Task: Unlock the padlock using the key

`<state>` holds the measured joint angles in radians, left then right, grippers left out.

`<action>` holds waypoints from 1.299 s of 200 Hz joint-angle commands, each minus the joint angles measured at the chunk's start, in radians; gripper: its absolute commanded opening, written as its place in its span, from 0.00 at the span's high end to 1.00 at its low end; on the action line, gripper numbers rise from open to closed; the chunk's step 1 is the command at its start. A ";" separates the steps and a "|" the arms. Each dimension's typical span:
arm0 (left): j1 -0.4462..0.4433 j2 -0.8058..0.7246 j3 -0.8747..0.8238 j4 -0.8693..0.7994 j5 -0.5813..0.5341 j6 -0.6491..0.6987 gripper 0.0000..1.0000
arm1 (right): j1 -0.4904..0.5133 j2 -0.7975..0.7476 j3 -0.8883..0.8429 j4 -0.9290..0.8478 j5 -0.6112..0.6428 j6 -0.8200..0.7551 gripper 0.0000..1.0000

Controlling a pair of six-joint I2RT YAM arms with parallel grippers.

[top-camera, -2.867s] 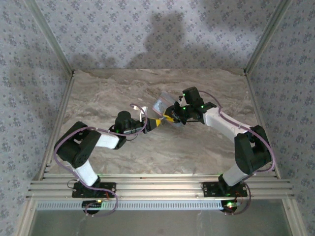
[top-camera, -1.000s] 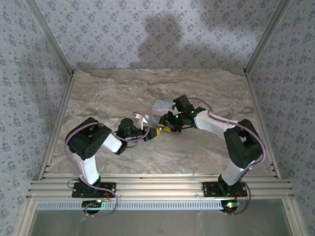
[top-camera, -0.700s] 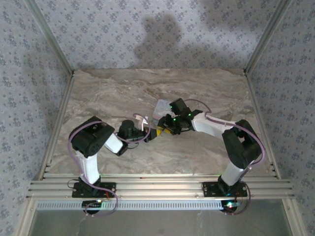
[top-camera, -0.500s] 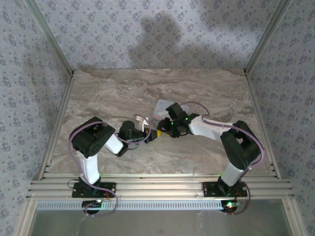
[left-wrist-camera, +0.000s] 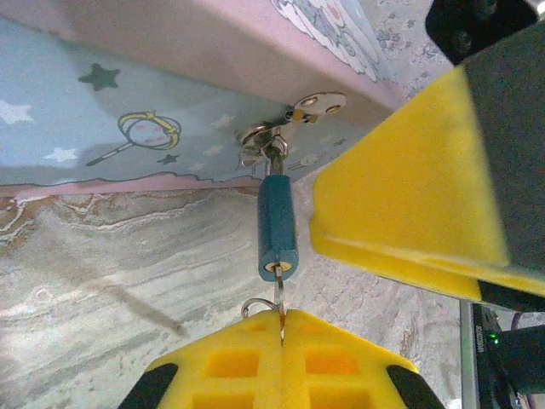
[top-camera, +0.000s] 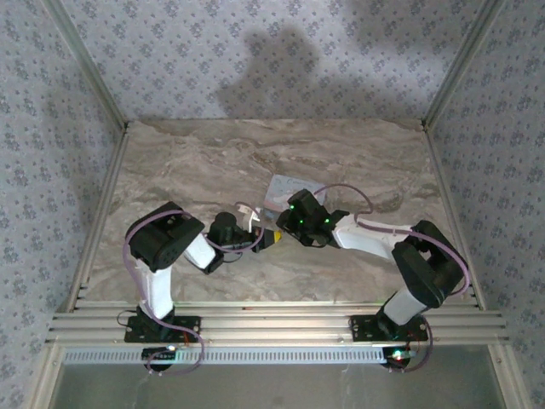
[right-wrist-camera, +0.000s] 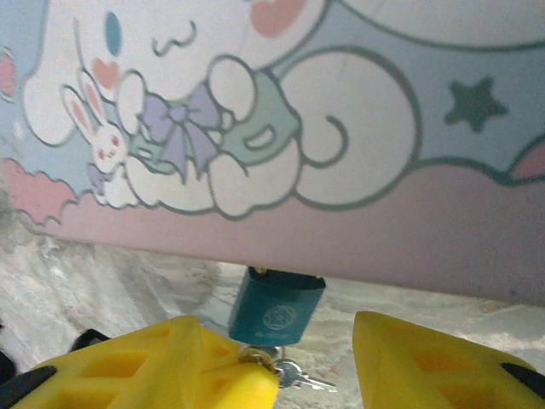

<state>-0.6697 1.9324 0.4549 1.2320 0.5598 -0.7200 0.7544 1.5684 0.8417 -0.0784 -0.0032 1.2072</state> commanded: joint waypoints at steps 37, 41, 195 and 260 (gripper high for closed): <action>-0.007 0.016 0.018 0.044 0.020 -0.011 1.00 | -0.021 0.037 -0.013 0.080 -0.003 0.059 0.51; -0.007 0.017 0.018 0.044 0.020 -0.012 1.00 | -0.022 0.040 -0.011 0.080 -0.003 0.061 0.51; -0.013 -0.047 -0.012 0.040 0.035 -0.025 1.00 | -0.010 0.098 -0.026 0.147 0.000 0.109 0.91; -0.011 -0.411 -0.025 -0.517 -0.155 0.228 0.54 | -0.010 0.022 -0.043 0.118 0.016 0.097 1.00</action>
<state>-0.6754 1.6680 0.4072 1.0039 0.4980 -0.6338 0.7460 1.6352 0.8120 0.0734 -0.0139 1.3018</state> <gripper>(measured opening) 0.361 0.221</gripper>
